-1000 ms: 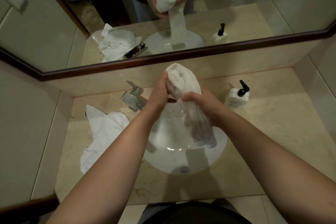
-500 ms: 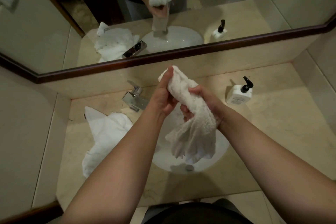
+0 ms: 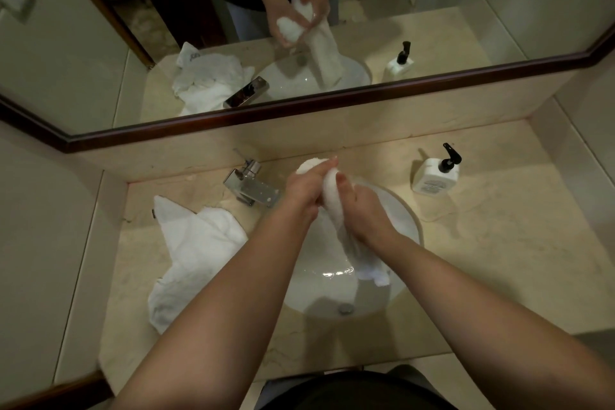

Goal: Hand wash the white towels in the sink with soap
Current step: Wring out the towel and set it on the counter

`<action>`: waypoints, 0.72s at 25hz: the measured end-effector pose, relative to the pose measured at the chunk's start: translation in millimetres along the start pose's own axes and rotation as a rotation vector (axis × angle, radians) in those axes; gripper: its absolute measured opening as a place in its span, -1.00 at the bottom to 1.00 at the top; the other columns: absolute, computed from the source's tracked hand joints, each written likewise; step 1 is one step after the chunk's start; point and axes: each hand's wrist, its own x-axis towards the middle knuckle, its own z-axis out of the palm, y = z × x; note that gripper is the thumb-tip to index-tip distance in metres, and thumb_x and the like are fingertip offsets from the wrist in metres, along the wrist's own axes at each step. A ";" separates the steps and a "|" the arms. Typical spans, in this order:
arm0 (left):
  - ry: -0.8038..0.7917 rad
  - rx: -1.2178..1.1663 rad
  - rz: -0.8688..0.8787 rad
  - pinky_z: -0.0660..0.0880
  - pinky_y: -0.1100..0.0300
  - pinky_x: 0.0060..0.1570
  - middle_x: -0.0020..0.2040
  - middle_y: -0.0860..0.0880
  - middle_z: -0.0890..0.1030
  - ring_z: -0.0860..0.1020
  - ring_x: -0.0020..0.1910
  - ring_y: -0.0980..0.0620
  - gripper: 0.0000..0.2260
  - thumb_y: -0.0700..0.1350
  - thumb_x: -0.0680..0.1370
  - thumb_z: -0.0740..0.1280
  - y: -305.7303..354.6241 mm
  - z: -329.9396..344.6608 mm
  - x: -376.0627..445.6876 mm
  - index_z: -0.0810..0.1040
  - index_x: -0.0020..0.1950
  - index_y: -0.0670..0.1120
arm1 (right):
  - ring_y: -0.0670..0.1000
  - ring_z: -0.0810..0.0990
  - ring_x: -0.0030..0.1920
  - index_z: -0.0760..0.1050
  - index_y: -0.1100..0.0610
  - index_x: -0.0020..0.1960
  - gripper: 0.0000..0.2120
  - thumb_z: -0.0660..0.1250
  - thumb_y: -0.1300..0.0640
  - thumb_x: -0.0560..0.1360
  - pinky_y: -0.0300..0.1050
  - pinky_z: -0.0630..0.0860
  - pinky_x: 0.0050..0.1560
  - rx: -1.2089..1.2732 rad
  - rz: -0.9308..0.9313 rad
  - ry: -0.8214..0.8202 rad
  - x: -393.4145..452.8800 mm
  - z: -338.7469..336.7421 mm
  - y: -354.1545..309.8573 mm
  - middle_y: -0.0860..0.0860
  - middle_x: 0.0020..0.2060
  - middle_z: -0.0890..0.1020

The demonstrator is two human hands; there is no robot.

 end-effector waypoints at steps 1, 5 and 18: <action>0.032 0.017 -0.020 0.61 0.14 -0.24 -0.09 -0.13 0.70 0.68 -0.21 -0.03 -0.63 -0.09 0.37 0.61 -3.6 -1.2 4.0 0.62 0.09 -0.19 | 0.08 0.62 -0.05 0.61 0.21 0.09 -0.28 -0.08 -0.33 0.60 -0.08 0.45 -0.08 -0.086 -0.037 0.011 -1.4 2.4 2.4 0.09 -0.10 0.66; 0.139 0.068 0.015 0.62 0.05 0.01 -0.01 -0.14 0.66 0.65 -0.09 -0.08 -0.60 -0.06 0.39 0.60 -11.5 -0.2 5.9 0.58 0.10 -0.22 | 0.03 0.64 -0.07 0.62 0.12 0.08 -0.34 0.07 -0.41 0.53 -0.05 0.52 -0.02 -0.111 -0.020 -0.105 3.0 1.7 5.0 0.05 -0.10 0.69; -0.587 -0.299 0.059 0.60 0.12 -0.11 -0.19 -0.06 0.65 0.64 -0.16 0.01 -0.71 0.03 0.27 0.60 16.6 -5.9 -10.9 0.69 -0.13 -0.09 | 0.01 0.50 -0.41 0.53 0.19 0.03 -0.48 0.22 -0.29 0.51 -0.16 0.44 -0.38 0.666 0.294 -0.361 -1.9 -20.0 -17.4 0.10 -0.36 0.55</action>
